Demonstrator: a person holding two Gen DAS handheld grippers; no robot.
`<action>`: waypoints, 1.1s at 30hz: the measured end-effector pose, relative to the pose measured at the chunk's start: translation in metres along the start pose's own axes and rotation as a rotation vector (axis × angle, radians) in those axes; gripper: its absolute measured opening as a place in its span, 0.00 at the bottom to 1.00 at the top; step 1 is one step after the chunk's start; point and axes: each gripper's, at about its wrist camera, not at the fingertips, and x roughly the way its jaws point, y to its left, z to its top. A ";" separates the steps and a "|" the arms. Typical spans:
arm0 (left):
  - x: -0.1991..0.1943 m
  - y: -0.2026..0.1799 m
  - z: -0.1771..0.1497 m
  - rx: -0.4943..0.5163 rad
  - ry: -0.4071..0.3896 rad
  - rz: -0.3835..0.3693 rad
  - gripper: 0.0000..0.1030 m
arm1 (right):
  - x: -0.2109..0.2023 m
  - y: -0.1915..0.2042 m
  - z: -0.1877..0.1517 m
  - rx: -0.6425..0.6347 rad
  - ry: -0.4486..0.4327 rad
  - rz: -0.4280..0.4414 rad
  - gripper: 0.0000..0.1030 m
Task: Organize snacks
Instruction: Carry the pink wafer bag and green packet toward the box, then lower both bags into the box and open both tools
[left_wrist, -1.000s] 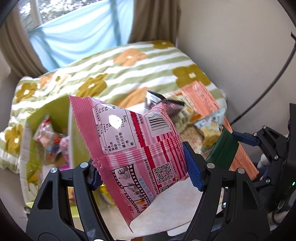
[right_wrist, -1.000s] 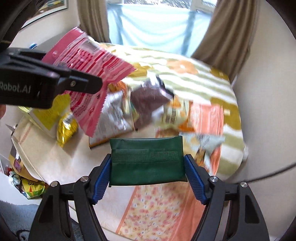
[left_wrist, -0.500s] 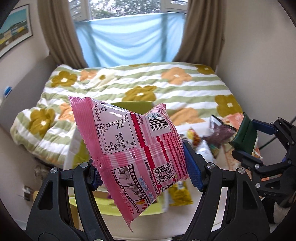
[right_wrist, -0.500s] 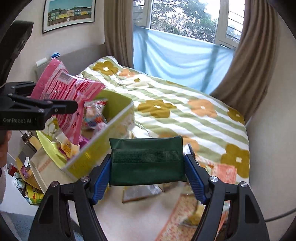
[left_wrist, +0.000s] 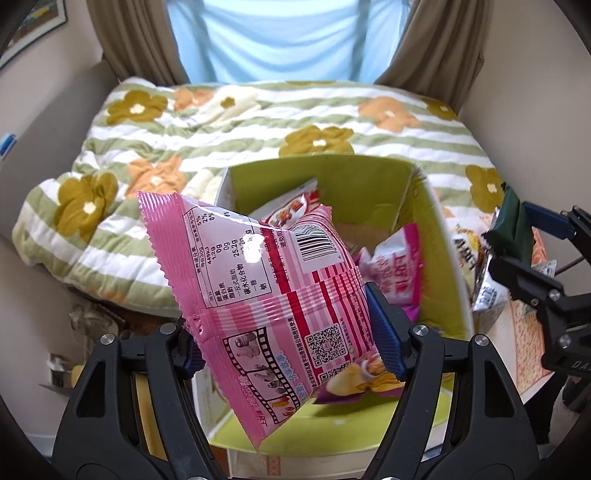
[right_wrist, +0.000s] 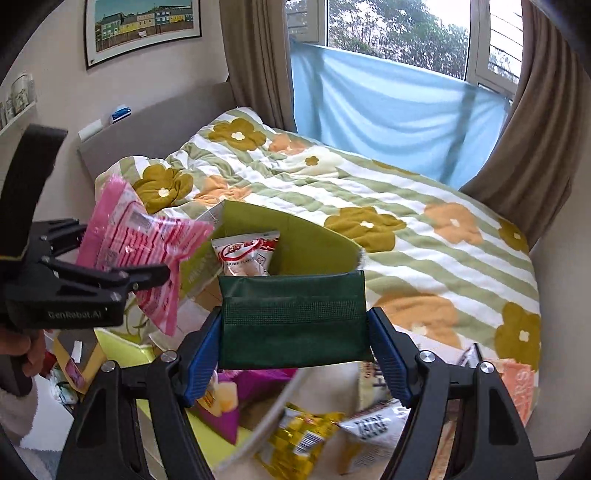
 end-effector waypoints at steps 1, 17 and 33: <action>0.008 0.005 0.000 0.007 0.015 -0.008 0.68 | 0.005 0.003 0.003 0.010 0.008 -0.004 0.69; 0.051 0.024 -0.004 0.007 0.108 -0.040 0.95 | 0.058 0.010 0.011 0.099 0.121 -0.018 0.69; 0.028 0.038 -0.032 -0.086 0.100 0.021 0.95 | 0.085 0.025 0.006 0.085 0.164 0.089 0.72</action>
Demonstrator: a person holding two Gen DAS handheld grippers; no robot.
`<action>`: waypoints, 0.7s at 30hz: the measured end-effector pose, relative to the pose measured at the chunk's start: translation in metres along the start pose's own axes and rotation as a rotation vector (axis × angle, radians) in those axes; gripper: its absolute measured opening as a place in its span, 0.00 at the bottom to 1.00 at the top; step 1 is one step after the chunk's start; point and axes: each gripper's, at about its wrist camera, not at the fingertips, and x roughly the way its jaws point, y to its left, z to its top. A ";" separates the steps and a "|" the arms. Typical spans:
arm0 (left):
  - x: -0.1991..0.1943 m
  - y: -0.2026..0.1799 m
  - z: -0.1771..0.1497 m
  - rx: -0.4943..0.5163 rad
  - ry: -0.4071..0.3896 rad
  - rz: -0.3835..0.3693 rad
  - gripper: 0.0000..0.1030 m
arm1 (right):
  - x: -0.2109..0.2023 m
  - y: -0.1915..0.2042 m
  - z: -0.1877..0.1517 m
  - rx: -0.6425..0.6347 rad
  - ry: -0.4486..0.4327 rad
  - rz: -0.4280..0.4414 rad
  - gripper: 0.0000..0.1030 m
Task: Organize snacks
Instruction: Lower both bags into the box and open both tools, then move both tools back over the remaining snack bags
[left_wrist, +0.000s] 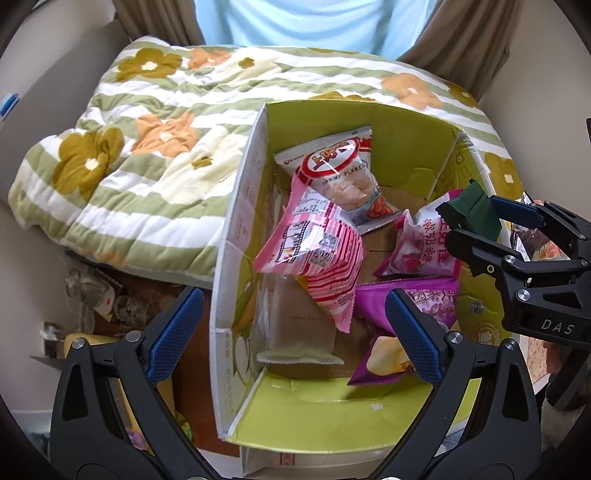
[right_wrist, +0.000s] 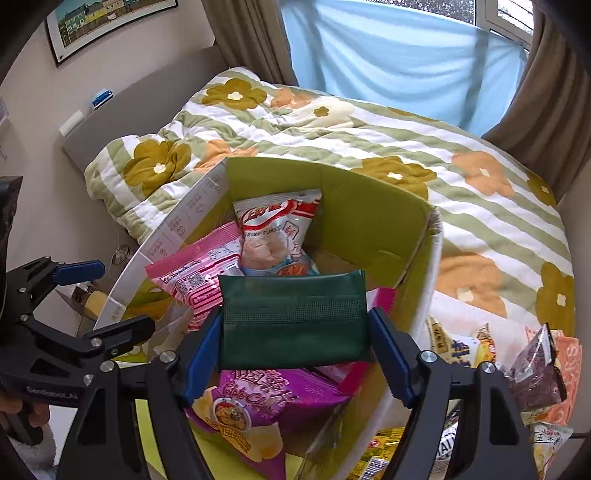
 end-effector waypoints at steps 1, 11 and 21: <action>-0.001 0.001 -0.002 -0.003 0.004 0.007 0.95 | 0.000 0.001 -0.001 0.000 -0.002 0.009 0.78; -0.011 0.005 -0.028 -0.020 -0.009 -0.004 0.95 | -0.015 0.010 -0.023 -0.007 -0.045 -0.002 0.89; -0.030 -0.005 -0.036 0.032 -0.064 -0.040 0.95 | -0.047 0.013 -0.040 0.035 -0.119 -0.045 0.89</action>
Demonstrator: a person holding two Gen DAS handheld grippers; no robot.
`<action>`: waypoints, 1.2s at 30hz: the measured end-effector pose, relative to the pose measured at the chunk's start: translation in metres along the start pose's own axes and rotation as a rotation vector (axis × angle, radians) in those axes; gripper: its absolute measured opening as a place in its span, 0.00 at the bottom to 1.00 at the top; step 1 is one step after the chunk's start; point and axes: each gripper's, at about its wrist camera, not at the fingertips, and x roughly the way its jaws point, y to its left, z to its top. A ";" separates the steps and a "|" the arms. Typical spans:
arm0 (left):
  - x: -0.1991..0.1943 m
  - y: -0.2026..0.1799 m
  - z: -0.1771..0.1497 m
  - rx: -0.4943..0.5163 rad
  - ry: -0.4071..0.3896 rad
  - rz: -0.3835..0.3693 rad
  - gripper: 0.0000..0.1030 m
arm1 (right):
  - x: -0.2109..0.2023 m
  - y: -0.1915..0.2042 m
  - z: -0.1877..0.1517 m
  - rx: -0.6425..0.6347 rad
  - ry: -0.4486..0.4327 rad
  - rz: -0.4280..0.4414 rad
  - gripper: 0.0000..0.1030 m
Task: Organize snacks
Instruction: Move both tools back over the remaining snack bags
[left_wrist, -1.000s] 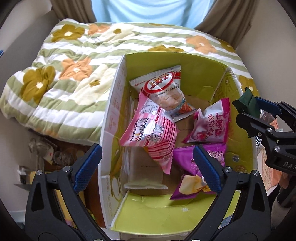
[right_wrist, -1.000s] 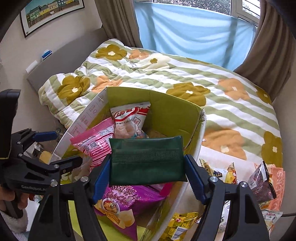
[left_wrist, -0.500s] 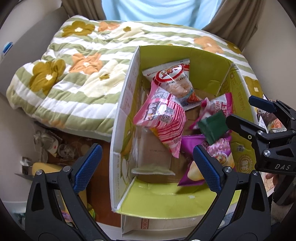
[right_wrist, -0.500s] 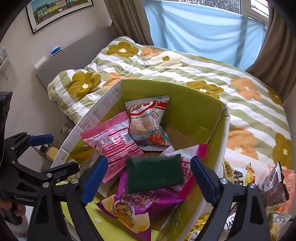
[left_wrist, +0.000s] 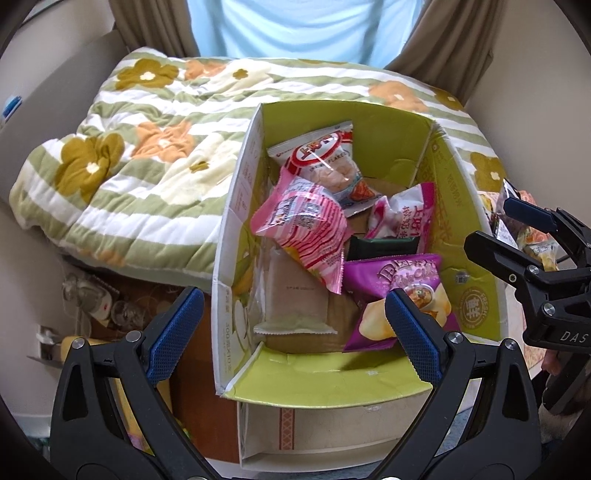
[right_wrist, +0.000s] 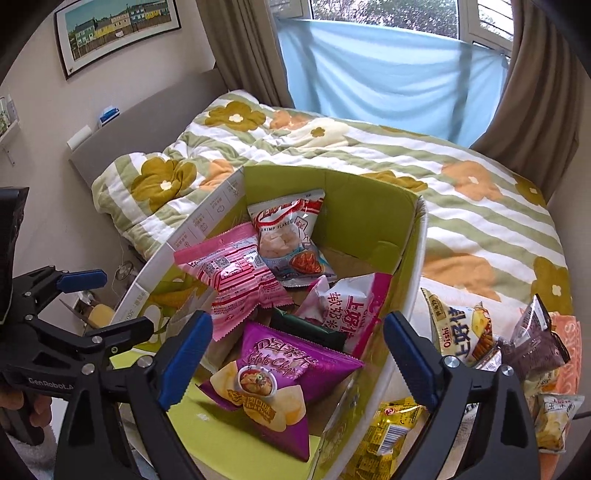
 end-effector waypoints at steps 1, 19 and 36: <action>-0.002 -0.003 0.000 0.012 -0.007 -0.008 0.95 | -0.005 -0.001 -0.001 0.010 -0.006 -0.004 0.89; -0.028 -0.122 0.005 0.216 -0.094 -0.175 0.95 | -0.107 -0.085 -0.062 0.189 -0.121 -0.217 0.90; 0.044 -0.326 0.003 0.414 0.002 -0.089 0.95 | -0.142 -0.257 -0.135 0.214 -0.012 -0.302 0.90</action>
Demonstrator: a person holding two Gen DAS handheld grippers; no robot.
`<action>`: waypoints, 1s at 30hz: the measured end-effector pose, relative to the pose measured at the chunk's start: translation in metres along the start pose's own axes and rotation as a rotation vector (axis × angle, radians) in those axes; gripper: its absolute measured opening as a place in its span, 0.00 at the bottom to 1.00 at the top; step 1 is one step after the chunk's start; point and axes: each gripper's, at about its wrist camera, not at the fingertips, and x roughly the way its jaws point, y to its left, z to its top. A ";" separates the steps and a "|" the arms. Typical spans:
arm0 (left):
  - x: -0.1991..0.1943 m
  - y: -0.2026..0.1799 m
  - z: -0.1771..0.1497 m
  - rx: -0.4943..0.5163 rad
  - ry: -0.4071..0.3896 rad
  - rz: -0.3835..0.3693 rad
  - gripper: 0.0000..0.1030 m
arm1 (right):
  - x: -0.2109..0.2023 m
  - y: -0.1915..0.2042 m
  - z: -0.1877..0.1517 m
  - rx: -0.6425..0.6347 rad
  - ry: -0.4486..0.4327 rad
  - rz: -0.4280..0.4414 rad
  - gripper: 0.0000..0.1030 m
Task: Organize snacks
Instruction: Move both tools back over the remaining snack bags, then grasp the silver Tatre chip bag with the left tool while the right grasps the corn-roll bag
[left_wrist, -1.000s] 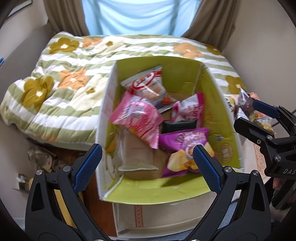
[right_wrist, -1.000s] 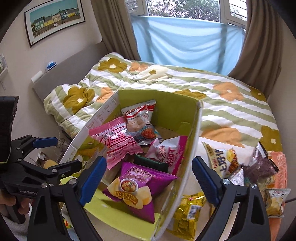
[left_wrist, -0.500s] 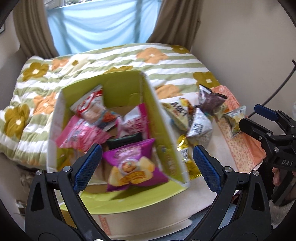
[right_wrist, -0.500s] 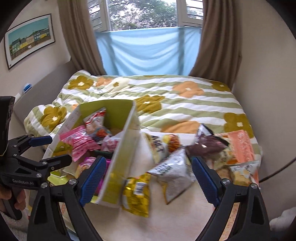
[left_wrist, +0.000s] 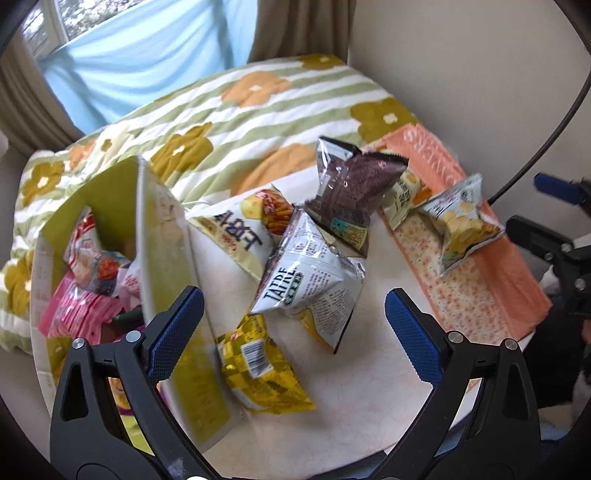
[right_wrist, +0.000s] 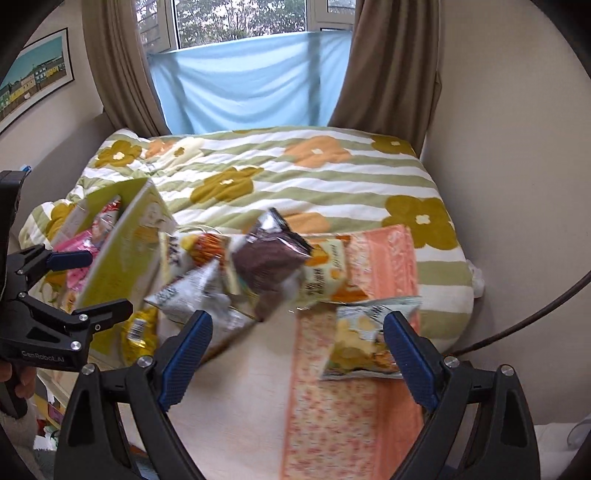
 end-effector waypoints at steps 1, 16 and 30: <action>0.008 -0.005 0.003 0.014 0.007 0.015 0.95 | 0.005 -0.007 -0.002 -0.008 0.010 -0.008 0.90; 0.095 -0.044 0.017 0.213 0.162 0.097 0.95 | 0.075 -0.046 -0.013 0.016 0.101 -0.013 0.90; 0.120 -0.038 0.021 0.216 0.230 0.056 0.95 | 0.106 -0.040 -0.012 0.016 0.162 -0.071 0.90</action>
